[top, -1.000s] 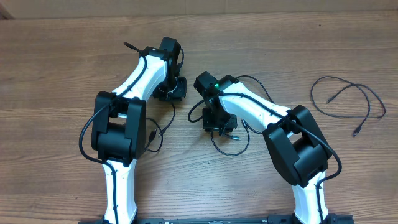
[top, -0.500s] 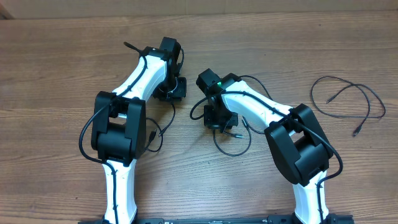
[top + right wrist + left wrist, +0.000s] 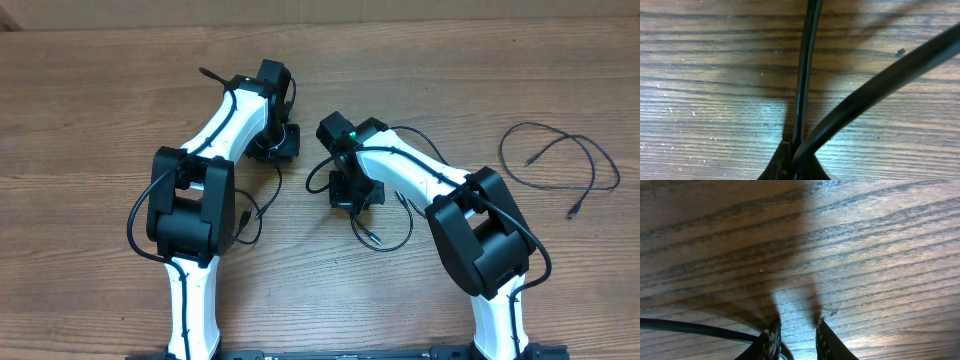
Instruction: Untangle cables
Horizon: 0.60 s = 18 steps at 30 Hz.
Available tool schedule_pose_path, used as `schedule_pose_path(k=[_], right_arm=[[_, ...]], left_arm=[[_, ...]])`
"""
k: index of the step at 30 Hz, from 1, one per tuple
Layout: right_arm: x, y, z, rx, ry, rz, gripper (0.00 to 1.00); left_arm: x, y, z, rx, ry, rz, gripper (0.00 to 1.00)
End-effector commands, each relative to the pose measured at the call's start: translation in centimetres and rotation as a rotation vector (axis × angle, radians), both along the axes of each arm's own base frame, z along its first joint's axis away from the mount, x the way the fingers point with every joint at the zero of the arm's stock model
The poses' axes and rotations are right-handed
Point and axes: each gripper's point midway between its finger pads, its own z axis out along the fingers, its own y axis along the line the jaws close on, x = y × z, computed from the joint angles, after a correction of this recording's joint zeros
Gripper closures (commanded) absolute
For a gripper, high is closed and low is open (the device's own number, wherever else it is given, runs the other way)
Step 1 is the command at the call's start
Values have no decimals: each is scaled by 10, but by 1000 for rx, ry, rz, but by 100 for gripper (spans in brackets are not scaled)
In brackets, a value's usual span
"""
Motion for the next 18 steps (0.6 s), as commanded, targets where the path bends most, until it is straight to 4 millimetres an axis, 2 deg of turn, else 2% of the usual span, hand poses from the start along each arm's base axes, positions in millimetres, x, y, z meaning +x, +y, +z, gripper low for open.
schedule_pose_path(k=[1,7,18], right_arm=[[2,-1,-1,-4,-1,-1,96],[-7,12,1,69,51,-6,96],[-3,14,5,80,27,-4,96]], left_arm=[[-2,3,-4,16,9,13,75],[-2,3,-4,16,9,13,75],[-2,3,-4,16,9,13,75]])
